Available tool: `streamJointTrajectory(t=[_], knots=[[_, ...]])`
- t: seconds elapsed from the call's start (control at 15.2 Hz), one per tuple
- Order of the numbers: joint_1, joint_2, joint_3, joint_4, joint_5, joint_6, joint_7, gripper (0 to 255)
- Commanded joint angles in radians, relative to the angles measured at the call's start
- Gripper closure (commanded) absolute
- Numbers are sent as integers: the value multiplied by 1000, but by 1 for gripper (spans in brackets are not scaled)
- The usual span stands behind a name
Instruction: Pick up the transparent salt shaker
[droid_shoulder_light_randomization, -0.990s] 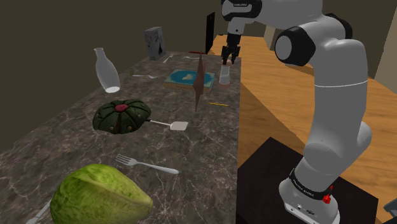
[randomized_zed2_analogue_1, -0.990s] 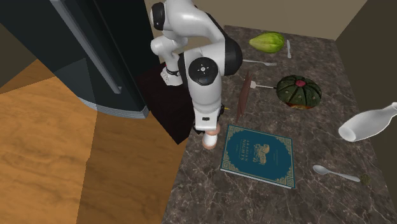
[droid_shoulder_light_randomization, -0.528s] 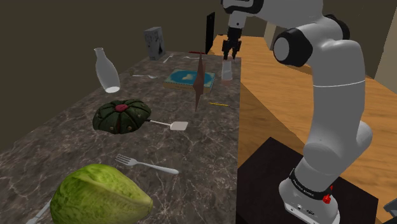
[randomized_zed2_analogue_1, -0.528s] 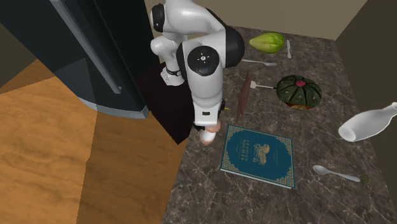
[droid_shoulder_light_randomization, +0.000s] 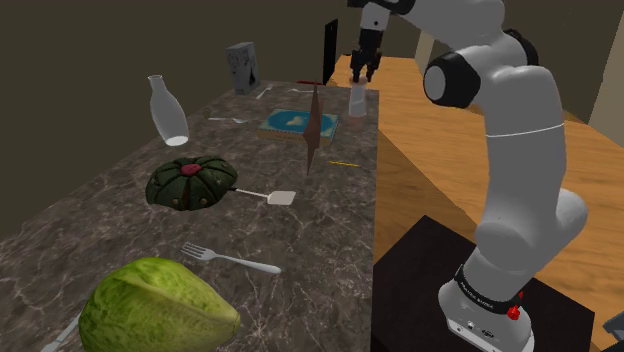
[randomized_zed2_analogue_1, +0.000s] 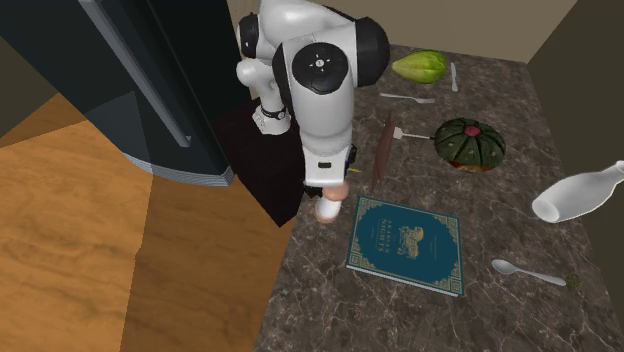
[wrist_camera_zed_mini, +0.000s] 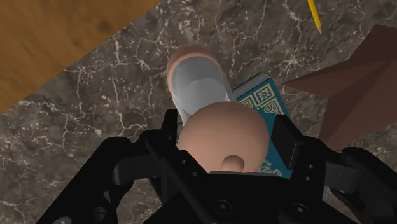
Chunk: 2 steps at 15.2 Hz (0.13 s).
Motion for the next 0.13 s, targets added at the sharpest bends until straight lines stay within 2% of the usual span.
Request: streamJointTrajectory(t=[0.0, 0.07], knots=[[-8, 15, 2, 44, 5, -28, 5, 255], [-7, 15, 2, 43, 5, -28, 5, 255]])
